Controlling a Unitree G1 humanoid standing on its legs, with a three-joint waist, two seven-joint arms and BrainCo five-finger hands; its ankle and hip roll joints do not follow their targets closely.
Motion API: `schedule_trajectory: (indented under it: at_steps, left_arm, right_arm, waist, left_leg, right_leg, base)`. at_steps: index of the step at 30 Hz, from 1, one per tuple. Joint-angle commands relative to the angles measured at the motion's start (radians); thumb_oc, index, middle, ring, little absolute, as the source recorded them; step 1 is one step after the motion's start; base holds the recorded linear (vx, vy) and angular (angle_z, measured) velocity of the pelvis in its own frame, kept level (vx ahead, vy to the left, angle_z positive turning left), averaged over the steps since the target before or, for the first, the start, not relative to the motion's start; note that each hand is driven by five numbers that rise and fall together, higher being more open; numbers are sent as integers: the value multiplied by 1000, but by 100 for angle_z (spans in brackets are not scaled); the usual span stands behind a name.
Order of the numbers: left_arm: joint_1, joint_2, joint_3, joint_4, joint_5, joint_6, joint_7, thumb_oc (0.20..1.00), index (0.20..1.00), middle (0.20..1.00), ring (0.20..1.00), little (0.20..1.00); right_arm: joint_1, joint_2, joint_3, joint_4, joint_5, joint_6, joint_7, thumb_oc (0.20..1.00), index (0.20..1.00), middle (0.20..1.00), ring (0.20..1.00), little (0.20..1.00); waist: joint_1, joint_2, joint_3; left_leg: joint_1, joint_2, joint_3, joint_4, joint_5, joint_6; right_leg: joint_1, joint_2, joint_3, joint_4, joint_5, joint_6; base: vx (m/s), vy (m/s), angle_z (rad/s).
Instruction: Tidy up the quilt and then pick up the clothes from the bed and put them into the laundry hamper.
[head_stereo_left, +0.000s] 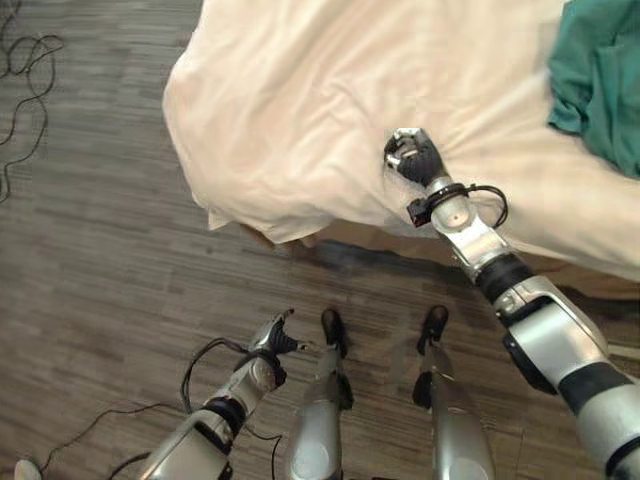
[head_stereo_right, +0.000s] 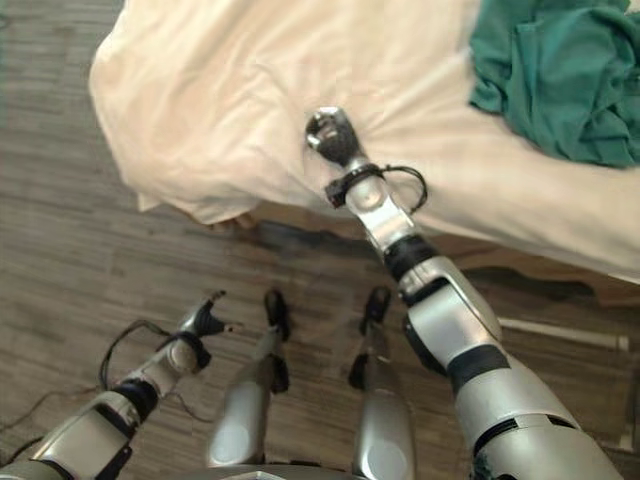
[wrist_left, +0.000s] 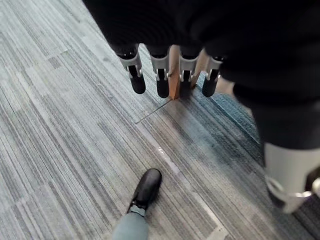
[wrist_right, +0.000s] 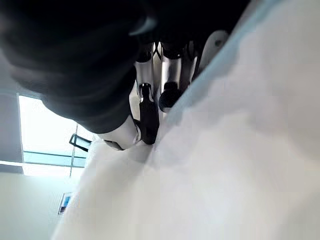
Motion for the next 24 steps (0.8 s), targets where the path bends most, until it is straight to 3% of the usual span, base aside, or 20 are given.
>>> schedule_trajectory:
  at_steps: [1,2,4,5,6,7,8,13,16,18,19,22,24]
  left_arm:
    - [-26,-43,-30,59,-38,-12,18,1000,1000,1000,1000,1000]
    - [-26,-43,-30,60,-38,-12,18,1000,1000,1000,1000,1000]
    - [7,-82,-39,93,-16,-4,15,1000,1000,1000,1000,1000]
    - [8,-82,-39,93,-16,-4,15,1000,1000,1000,1000,1000]
    - [35,-83,-31,115,2,3,14,1000,1000,1000,1000,1000]
    - [37,-84,-31,115,2,3,15,1000,1000,1000,1000,1000]
    - [67,-79,-6,143,10,12,11,1000,1000,1000,1000,1000]
    - [100,-61,43,173,13,26,7,1000,1000,1000,1000,1000]
    - [111,-34,69,171,23,30,2,1000,1000,1000,1000,1000]
    - [115,-28,73,170,24,28,4,1000,1000,1000,1000,1000]
    - [128,-22,80,169,36,26,-2,1000,1000,1000,1000,1000]
    - [127,-19,73,163,46,21,-4,1000,1000,1000,1000,1000]
    - [102,-14,63,148,27,7,-8,1000,1000,1000,1000,1000]
  right_arm:
    - [51,167,53,97,168,46,98,200,200,200,200,200]
    - [51,167,54,97,168,46,98,200,200,200,200,200]
    - [177,282,118,-15,290,31,162,200,200,200,200,200]
    - [179,282,119,-16,290,31,161,200,200,200,200,200]
    - [258,332,201,-105,331,37,218,200,200,200,200,200]
    - [261,332,203,-107,331,37,217,200,200,200,200,200]
    - [338,365,283,-200,387,52,288,200,200,200,200,200]
    - [435,415,352,-325,546,58,362,200,200,200,200,200]
    - [398,366,315,-439,570,26,354,200,200,200,200,200]
    - [380,343,289,-459,573,5,338,200,200,200,200,200]
    - [347,291,222,-492,573,-19,313,200,200,200,200,200]
    - [289,223,141,-506,557,-60,271,200,200,200,200,200]
    - [208,149,55,-471,523,-83,214,200,200,200,200,200]
  waist:
    - [69,22,21]
    - [69,22,20]
    - [59,5,8]
    - [58,5,8]
    - [56,-9,-5]
    - [54,-8,-4]
    - [52,-25,-24]
    - [50,-65,-69]
    - [35,-106,-112]
    - [30,-112,-118]
    - [19,-122,-123]
    - [11,-123,-112]
    - [3,-105,-72]
  left_leg:
    - [-17,17,6,4,69,-84]
    - [-18,17,7,4,69,-84]
    - [17,12,13,-2,59,-81]
    - [18,12,13,-2,59,-81]
    - [56,10,7,-3,31,-87]
    - [58,9,7,-4,30,-87]
    - [92,6,6,-4,35,-76]
    - [183,2,4,-4,3,-69]
    - [247,-4,10,-4,-22,-60]
    - [256,-5,13,-4,-26,-58]
    - [266,-6,20,-4,-33,-54]
    - [261,-6,29,-4,-34,-52]
    - [244,-4,40,0,-22,-51]
  right_leg:
    - [18,-99,41,111,-42,89]
    - [17,-99,41,111,-42,89]
    - [52,-101,41,90,-37,88]
    - [53,-101,41,90,-37,88]
    - [97,-102,43,75,-55,96]
    - [100,-103,42,75,-55,96]
    - [142,-103,31,56,-36,83]
    - [243,-100,30,22,-38,81]
    - [304,-89,36,1,-37,81]
    - [310,-86,40,-1,-37,82]
    - [311,-84,55,-3,-36,84]
    - [292,-83,71,7,-35,86]
    - [238,-88,99,42,-36,86]
  base:
    - [-6,17,-3]
    - [6,26,-9]
    - [44,17,-13]
    - [134,-2,-6]
    - [104,-10,2]
    - [113,-27,6]
    - [10,-16,9]
    - [102,-28,29]
    - [112,-20,17]
    - [56,5,-15]
    - [19,15,-25]
    - [-32,17,-28]
    - [-83,14,-31]
